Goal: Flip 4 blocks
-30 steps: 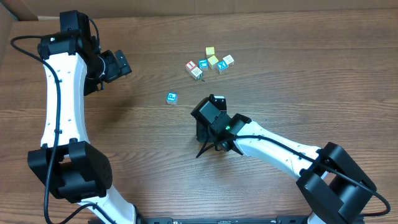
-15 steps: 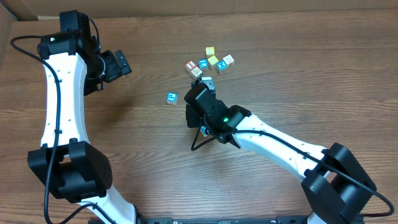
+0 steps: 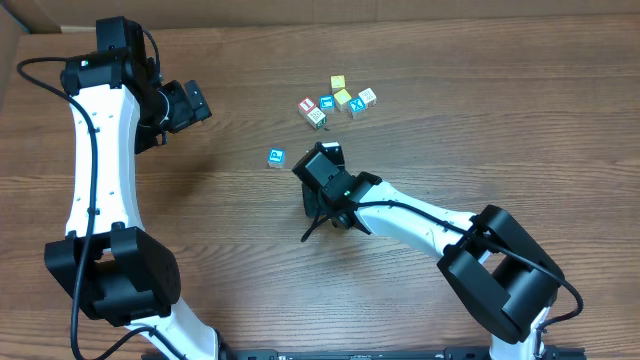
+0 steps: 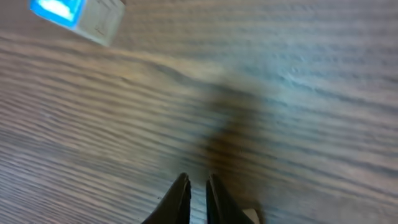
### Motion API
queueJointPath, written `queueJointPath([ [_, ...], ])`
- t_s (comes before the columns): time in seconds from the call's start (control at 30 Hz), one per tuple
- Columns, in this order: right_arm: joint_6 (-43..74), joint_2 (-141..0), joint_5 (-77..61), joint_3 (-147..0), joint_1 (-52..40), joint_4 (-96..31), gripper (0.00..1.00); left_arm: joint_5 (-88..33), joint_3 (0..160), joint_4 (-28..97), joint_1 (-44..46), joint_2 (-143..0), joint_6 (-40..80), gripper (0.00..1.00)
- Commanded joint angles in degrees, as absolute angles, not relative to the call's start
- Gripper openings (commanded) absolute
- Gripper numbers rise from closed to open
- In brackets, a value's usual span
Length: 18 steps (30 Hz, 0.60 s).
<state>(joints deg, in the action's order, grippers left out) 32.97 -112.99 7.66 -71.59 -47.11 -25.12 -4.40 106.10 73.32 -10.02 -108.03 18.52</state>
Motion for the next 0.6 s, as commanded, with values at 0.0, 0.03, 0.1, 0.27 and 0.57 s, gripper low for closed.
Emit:
queueJointPath([
  [0.0, 32.8, -111.7, 7.2, -72.5, -46.9, -26.0, 0.14, -4.1, 106.0, 73.5, -10.0, -108.5, 19.3, 1.00],
  [0.03, 32.8, -111.3, 6.8, -72.7, -46.9, -26.7, 0.14, -4.1, 106.0, 73.5, -10.0, -108.5, 19.3, 1.00],
  [0.1, 32.8, -110.6, 6.8, -73.5, -46.9, -28.6, 0.14, -4.1, 106.0, 73.5, -10.0, -108.5, 19.3, 1.00],
  [0.27, 32.8, -109.2, 6.9, -75.9, -46.9, -32.8, 0.18, -4.1, 106.0, 73.5, -10.0, -108.5, 19.3, 1.00],
  [0.57, 29.8, -108.6, -2.5, -78.0, -46.9, -32.1, 0.25, -4.1, 106.0, 73.5, -10.0, -108.5, 19.3, 1.00],
])
